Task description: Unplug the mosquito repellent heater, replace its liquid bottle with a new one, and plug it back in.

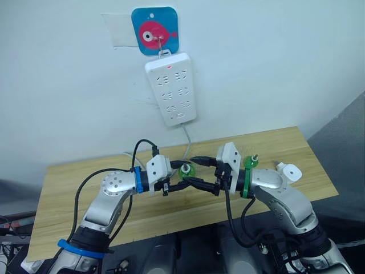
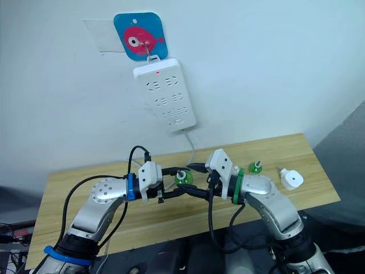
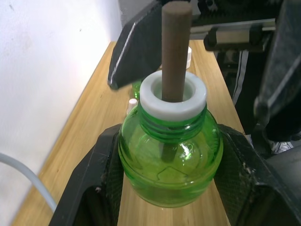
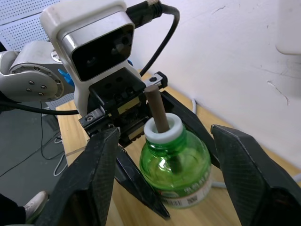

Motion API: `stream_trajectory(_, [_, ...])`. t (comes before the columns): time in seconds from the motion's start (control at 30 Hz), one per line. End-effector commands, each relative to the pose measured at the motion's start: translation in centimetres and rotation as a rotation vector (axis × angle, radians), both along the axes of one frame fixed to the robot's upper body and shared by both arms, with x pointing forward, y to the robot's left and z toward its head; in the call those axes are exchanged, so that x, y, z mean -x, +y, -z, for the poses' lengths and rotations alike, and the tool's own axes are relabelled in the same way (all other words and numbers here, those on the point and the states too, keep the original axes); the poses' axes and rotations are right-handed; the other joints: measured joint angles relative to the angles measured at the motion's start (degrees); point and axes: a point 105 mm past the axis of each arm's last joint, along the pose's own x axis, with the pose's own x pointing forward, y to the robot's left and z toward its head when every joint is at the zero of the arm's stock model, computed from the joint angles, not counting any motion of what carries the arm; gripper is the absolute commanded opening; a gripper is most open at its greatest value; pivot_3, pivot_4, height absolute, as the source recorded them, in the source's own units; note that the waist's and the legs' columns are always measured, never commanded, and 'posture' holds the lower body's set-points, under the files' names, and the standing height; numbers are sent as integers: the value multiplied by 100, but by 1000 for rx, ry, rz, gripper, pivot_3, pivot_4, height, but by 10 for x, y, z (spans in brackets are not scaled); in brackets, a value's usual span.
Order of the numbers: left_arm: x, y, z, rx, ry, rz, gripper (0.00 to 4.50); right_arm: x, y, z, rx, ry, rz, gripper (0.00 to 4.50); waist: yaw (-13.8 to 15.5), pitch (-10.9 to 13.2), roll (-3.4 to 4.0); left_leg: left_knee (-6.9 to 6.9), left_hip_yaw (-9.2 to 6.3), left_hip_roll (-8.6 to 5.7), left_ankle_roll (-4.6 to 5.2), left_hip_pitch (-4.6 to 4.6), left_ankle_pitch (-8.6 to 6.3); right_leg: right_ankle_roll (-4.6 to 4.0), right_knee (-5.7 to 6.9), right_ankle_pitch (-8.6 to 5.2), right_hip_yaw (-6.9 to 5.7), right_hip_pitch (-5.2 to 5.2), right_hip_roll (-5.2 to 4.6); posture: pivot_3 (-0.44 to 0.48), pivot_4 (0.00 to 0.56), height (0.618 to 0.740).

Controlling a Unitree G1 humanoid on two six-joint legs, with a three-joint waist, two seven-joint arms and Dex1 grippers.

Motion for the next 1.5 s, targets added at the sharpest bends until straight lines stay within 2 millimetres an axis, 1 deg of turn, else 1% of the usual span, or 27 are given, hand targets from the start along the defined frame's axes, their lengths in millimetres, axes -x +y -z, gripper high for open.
stream_trajectory(0.03, [1, -6, -6, 15, -27, 24, 2234, 1, 8, -8, -8, -54, -22, 3228, -2, 0, 0, 0, 2, 0, 0, 0, 0, 0, 0, 0, 1, 0, 0, -82, 288, 740])
stream_trajectory(0.13, [0, -8, -7, 18, -28, 27, 2234, -1, 9, -4, 12, -59, -32, 3228, -2, 0, 0, 0, -1, 0, 0, 0, 0, 0, -1, 0, -1, 0, 0, -82, 290, 740])
stream_trajectory(0.17, [0, -8, -7, 18, -28, 28, 2234, -2, 9, -3, 13, -60, -31, 3036, -2, 0, 0, 0, 0, 0, 0, 0, 0, 0, -1, 0, 0, 0, 0, -81, 291, 740])
stream_trajectory(0.27, [0, -9, -7, 18, -29, 29, 2234, -4, 9, -2, 13, -63, -28, 2350, -2, 0, 0, 0, 1, -1, 0, 0, 0, 0, 0, 0, 0, 1, 0, -76, 289, 740])
stream_trajectory(0.3, [-1, -9, -7, 18, -29, 27, 2234, -4, 9, -2, 13, -62, -31, 1932, -2, 0, 0, 0, 1, -1, 0, 1, 0, 0, 0, 0, 1, 0, 0, -75, 294, 740])
stream_trajectory(0.37, [-1, -7, -7, 16, -29, 22, 2234, -2, 11, 0, 12, -56, -35, 1330, -3, 0, 0, 0, 0, 0, 0, 0, 0, 0, -1, 0, -1, 1, 0, -75, 294, 740])
stream_trajectory(0.43, [0, -6, -6, 15, -29, 20, 2234, -1, 11, 1, 7, -48, -34, 837, -3, 0, 0, -1, 0, 0, 0, 0, 0, 0, -1, 0, 0, 0, 0, -69, 292, 740])
stream_trajectory(0.57, [-1, -6, -7, 43, -3, -1, 2234, 0, 8, 2, 13, -68, -29, 834, -2, 0, 0, -1, -1, 0, 0, 0, 0, 0, -1, 0, 0, 0, 0, -69, 292, 740])
stream_trajectory(0.63, [-3, -3, -13, 86, 9, -28, 2986, -8, -1, -4, -37, -43, 44, 834, 0, 0, 0, -1, -1, 0, 0, 0, 0, 0, -1, 0, 0, 1, 0, -69, 292, 740])
stream_trajectory(0.7, [-2, -1, -18, 119, 22, -41, 3565, -14, -7, -8, -80, -11, 101, 834, 0, 0, 0, 0, -3, 0, 0, -1, 0, 0, -1, 0, -1, 1, 0, -69, 292, 740])
stream_trajectory(0.8, [3, 3, -29, 197, 15, -88, 4472, -28, -30, -12, -234, 179, 292, 834, 1, 0, 0, -1, -3, 2, 0, -1, 0, 0, -1, 0, 4, 0, 0, -72, 294, 740])
stream_trajectory(0.9, [13, 1, -34, 224, -12, -94, 4500, -33, -43, -9, -341, 344, 395, 834, 1, 0, 0, -5, -5, 1, 0, -1, -1, -1, -3, 0, 16, 0, -1, -72, 294, 740])
stream_trajectory(0.97, [19, -5, -38, 256, -30, -101, 4500, -35, -49, -8, -461, 488, 443, 834, 2, 1, 1, -7, -6, 2, 0, -1, -1, -1, -3, 0, 20, 0, -2, -72, 294, 740])
stream_trajectory(1.03, [20, -11, -41, 285, -65, -123, 4500, -40, -54, -13, -603, 623, 475, 834, 1, 1, 2, -8, -8, 2, 0, -3, -1, -1, -2, 0, 26, 0, -2, -86, 296, 740])
stream_trajectory(1.1, [14, -15, -43, 313, -106, -175, 4500, -42, -55, -18, -707, 720, 476, 834, -2, 1, 2, -8, -8, 2, 1, -1, -1, -2, -1, 1, 26, 1, -2, -88, 296, 740])
stream_trajectory(1.17, [10, -16, -43, 332, -118, -213, 4500, -42, -54, -23, -747, 765, 460, 834, -6, 1, 2, -8, -7, 1, 1, -1, -1, -2, -1, 1, 25, 1, -2, -88, 296, 740])
stream_trajectory(1.27, [7, -19, -43, 353, -119, -218, 4500, -39, -52, -34, -797, 817, 405, 834, -10, 1, 2, -10, -4, 0, 5, -3, -3, -1, -2, 0, 11, 0, -1, -90, 300, 740])
stream_trajectory(1.4, [4, -20, -44, 365, -145, -238, 4500, -36, -50, -34, -801, 864, 397, 834, -19, 1, 2, -8, 9, 0, 12, -1, -6, -1, 0, 0, 9, -1, -1, -82, 286, 740])
stream_trajectory(1.5, [1, -21, -46, 362, -158, -223, 4500, -31, -44, -39, -805, 886, 357, 834, -17, 1, 2, -6, 8, 1, 12, -1, -6, 0, 2, 0, 6, 0, 1, -74, 277, 740])
